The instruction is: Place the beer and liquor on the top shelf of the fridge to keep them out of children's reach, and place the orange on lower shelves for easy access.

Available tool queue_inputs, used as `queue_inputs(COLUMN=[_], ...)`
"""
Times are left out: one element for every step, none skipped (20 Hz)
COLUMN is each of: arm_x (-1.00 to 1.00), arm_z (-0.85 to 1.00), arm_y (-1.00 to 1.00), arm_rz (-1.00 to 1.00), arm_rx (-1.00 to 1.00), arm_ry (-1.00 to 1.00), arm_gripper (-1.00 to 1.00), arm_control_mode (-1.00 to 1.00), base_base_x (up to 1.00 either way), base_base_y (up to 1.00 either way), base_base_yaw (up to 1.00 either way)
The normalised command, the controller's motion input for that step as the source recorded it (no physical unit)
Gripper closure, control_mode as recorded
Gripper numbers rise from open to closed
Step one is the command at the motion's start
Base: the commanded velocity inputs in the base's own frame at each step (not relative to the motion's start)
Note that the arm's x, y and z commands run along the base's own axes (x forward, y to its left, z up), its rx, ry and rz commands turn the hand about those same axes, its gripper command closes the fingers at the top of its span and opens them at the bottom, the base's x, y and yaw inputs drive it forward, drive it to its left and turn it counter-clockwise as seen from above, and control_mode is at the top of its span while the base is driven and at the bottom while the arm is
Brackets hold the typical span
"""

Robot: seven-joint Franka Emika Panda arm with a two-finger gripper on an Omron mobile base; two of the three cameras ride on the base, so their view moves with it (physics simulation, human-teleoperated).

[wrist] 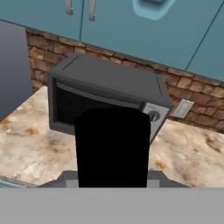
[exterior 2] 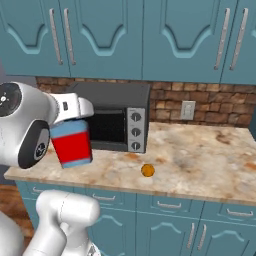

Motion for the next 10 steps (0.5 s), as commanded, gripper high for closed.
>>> queue_inputs(arm_x=[-0.33,-0.36,0.00,0.00,0.00,0.00,0.00,0.00,0.00,0.00], arm_z=[0.00,0.00,0.00,0.00,0.00,0.00,0.00,0.00,0.00,0.00], arm_y=[0.09,0.06,0.00,0.00,0.00,0.00,0.00,0.00,0.00,0.00], arm_rz=[0.00,0.00,0.00,0.00,0.00,0.00,0.00,0.00,0.00,0.00], arm_rx=[-0.03,-0.03,0.00,0.00,0.00,0.00,0.00,0.00,0.00,0.00], arm_ry=[0.00,0.00,0.00,0.00,0.00,0.00,0.00,0.00,0.00,0.00], arm_gripper=[1.00,1.00,1.00,1.00,1.00,1.00,1.00,1.00,1.00,1.00], arm_control_mode=[-1.00,-1.00,1.00,1.00,1.00,1.00,1.00,1.00,1.00,1.00], base_base_x=[0.00,0.00,-0.46,-0.56,-0.69,-0.82,-0.86,-0.87,-0.85,-0.75], base_base_y=[0.00,0.00,0.00,0.00,0.00,-0.18,-0.30,-0.53,-0.69,-0.86], base_base_yaw=[0.00,0.00,0.00,0.00,-0.01,-0.08,-0.12,-0.22,-0.31,-0.38])
